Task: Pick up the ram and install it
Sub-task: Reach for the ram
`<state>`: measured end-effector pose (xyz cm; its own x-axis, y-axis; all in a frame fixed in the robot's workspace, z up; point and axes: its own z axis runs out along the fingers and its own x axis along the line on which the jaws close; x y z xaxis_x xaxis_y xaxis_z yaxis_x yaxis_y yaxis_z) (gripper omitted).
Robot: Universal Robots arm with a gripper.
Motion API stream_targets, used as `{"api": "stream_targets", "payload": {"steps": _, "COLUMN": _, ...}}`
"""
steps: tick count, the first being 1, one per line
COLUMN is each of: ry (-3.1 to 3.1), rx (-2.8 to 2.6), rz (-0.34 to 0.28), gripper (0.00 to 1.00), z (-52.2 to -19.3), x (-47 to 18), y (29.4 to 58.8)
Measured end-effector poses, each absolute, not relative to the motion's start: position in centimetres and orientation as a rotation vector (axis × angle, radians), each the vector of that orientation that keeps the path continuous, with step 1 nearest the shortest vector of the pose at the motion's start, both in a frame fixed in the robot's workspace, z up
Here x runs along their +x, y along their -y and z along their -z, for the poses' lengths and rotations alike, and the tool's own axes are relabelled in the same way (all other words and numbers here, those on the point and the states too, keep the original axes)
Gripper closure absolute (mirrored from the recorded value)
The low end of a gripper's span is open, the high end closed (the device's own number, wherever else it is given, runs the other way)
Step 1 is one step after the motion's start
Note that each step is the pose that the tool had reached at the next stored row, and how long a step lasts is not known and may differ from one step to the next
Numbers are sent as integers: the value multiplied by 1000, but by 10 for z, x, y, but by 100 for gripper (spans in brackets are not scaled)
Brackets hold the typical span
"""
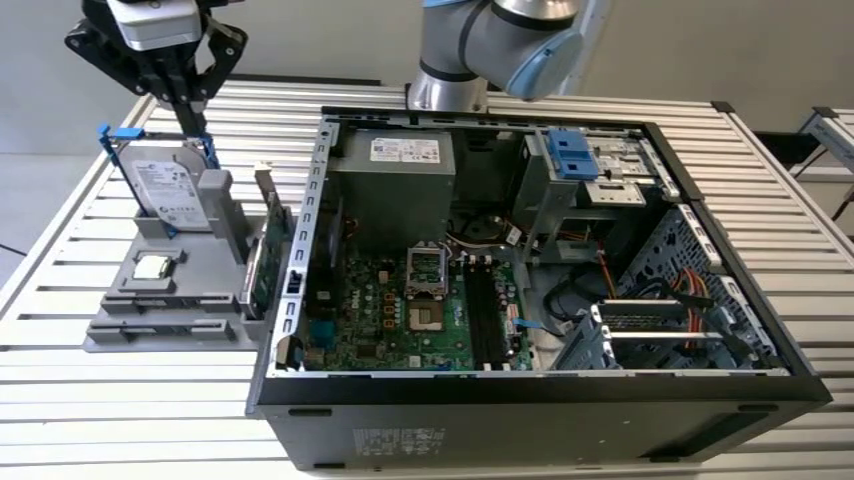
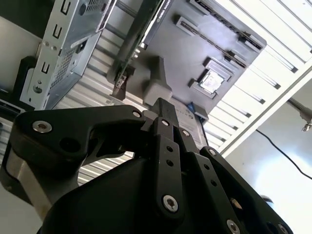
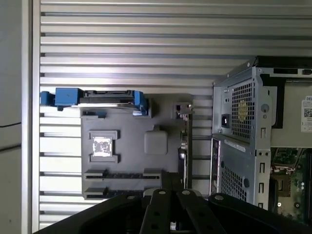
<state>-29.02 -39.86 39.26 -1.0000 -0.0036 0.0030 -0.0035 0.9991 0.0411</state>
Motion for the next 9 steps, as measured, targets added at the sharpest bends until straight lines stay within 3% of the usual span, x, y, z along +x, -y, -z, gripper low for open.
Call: {"api": "stream_targets", "payload": {"steps": 9, "ry": 3138, "rx": 16, "rz": 65, "gripper": 100, "z": -393, "x": -301, "y": 399}}
